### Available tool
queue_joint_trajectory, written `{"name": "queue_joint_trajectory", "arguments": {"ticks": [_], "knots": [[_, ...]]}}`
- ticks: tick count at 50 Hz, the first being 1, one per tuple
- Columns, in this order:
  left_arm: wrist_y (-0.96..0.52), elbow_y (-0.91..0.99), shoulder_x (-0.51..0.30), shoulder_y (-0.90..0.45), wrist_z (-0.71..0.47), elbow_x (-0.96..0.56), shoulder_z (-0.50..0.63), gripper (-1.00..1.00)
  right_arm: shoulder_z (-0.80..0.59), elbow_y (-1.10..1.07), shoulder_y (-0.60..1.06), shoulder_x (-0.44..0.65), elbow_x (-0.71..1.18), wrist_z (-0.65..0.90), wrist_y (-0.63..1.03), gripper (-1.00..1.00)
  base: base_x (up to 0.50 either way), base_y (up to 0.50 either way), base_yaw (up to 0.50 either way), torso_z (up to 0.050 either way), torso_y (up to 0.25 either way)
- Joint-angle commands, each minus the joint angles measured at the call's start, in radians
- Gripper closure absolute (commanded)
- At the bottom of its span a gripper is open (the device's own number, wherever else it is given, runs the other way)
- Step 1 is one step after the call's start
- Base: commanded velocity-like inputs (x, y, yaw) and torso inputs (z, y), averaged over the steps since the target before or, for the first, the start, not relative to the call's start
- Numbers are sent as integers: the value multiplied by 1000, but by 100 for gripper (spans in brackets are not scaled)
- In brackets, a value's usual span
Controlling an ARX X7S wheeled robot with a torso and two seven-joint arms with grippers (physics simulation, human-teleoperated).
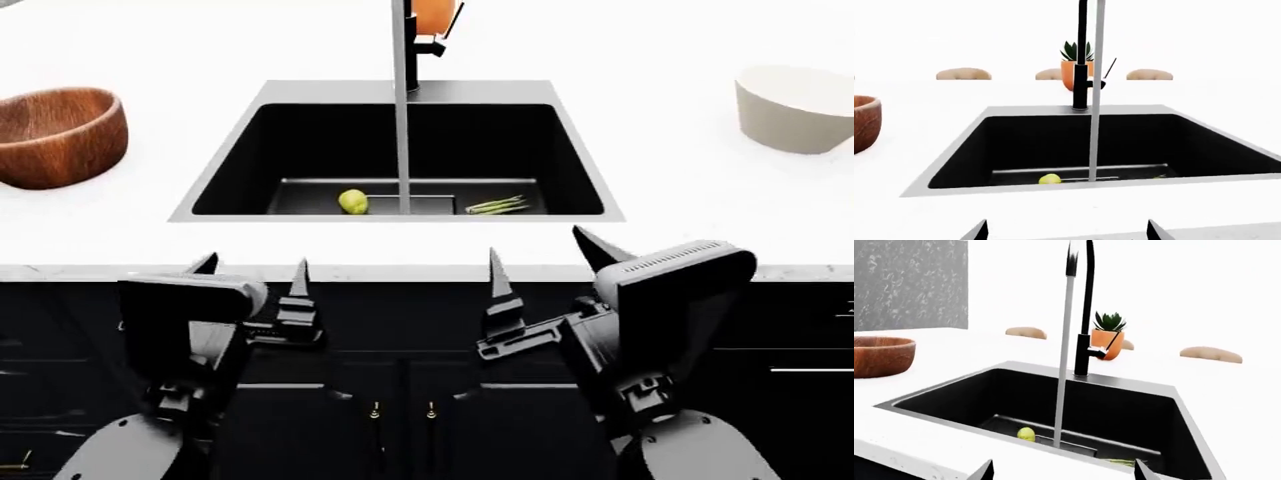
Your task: Pick the broccolis and asparaguss from the sink and place them in one bowl. Place the pear in the other bowl. Then turn off the sink faucet.
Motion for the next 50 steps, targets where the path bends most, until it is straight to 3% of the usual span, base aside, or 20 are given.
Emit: {"name": "queue_joint_trajectory", "arguments": {"ticks": [1,4,8,10,23,37,50], "knots": [[-398,137,-37,-226,0,-229,-100,-100,139,-217,325,-42,227,-16,618,-100,0,0,0,50,4],[-508,124,-28,-308,-21,-283,-125,-100,189,-217,426,-55,303,31,750,-100,0,0,0,50,72],[-618,103,-27,-435,-41,-332,-157,-100,250,-60,567,56,872,519,750,-100,0,0,0,32,37],[-668,90,-28,-494,-49,-354,-177,-100,249,2,631,86,1052,676,747,-100,0,0,0,15,6],[-825,18,-36,-757,-108,-421,-222,-100,176,185,908,139,1346,1051,693,-100,0,0,0,11,0],[-761,-73,-106,-829,-126,-402,-156,-100,126,312,1018,195,1286,1039,656,-100,0,0,0,11,0],[-732,-87,-151,-846,-123,-395,-99,-100,92,337,1015,211,1304,1037,639,-100,0,0,0,1,-36]]}}
